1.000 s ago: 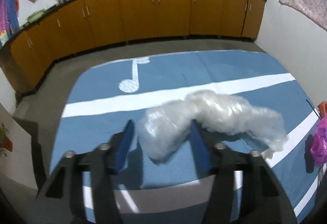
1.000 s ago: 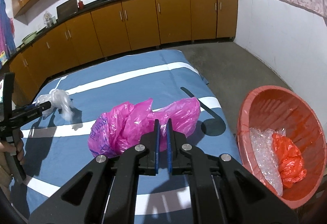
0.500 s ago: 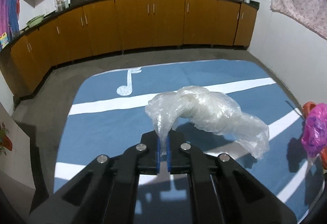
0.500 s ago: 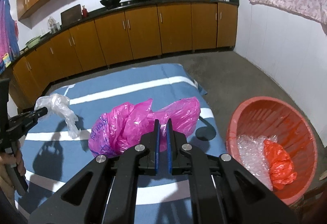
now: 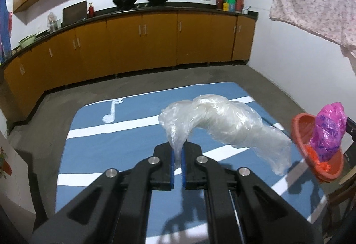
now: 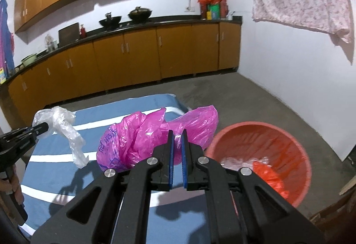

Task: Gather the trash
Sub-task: 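Carry both bags over the basket and open both tools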

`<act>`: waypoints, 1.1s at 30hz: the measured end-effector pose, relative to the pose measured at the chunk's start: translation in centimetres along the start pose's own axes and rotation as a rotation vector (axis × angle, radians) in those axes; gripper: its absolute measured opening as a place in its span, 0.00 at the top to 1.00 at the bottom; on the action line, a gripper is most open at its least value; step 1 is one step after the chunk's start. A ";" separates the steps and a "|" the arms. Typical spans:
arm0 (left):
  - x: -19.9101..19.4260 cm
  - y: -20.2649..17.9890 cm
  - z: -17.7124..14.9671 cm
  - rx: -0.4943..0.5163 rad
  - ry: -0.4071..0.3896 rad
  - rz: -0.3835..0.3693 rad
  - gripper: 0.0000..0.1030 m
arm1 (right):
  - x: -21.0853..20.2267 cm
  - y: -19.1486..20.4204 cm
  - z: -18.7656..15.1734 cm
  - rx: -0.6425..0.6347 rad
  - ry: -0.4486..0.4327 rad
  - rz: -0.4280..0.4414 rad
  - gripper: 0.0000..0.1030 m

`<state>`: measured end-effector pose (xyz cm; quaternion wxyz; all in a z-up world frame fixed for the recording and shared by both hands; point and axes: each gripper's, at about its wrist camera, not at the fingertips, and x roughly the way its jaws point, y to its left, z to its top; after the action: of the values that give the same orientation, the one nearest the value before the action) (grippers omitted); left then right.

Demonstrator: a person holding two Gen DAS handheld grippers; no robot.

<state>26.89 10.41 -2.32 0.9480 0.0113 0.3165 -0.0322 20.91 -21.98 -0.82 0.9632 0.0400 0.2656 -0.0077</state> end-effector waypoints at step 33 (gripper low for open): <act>0.4 -22.3 0.2 0.090 0.024 -0.307 0.94 | -3.3 -15.5 -0.7 0.208 -0.052 -0.345 0.94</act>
<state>25.78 -11.89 -2.46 0.9266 0.0058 0.3240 -0.1907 17.18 -37.36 -0.89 0.9449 0.0929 0.2413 -0.2010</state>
